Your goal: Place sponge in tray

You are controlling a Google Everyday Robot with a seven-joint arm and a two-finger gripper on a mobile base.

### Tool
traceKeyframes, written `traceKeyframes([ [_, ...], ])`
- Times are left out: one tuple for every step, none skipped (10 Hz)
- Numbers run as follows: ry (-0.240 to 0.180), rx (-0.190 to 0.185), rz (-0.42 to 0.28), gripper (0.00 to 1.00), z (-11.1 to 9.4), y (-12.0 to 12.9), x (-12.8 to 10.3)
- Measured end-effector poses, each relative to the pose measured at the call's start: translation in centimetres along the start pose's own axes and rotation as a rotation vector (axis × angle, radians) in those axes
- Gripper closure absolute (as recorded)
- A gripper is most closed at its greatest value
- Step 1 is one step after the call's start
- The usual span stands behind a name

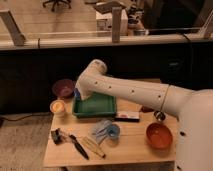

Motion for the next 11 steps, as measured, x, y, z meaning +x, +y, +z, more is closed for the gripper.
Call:
traceKeyframes([
  [0.012, -0.013, 0.023, 1.0, 0.5, 0.5, 1.1],
  [0.015, -0.029, 0.038, 1.0, 1.3, 0.9, 1.5],
  [0.015, -0.045, 0.051, 1.0, 2.0, 1.3, 1.9],
  [0.016, -0.067, 0.069, 1.0, 3.0, 2.1, 2.5],
  [0.016, -0.077, 0.079, 1.0, 3.4, 2.4, 2.9],
  [0.01, -0.097, 0.092, 1.0, 4.1, 2.9, 3.0],
  [0.005, -0.113, 0.104, 1.0, 4.8, 3.5, 3.3],
  [0.006, -0.122, 0.115, 1.0, 5.2, 3.8, 3.8],
  [0.004, -0.129, 0.128, 1.0, 5.5, 4.1, 4.1],
  [0.003, -0.137, 0.138, 1.0, 5.8, 4.4, 4.4],
  [0.001, -0.142, 0.146, 1.0, 6.0, 4.5, 4.5],
])
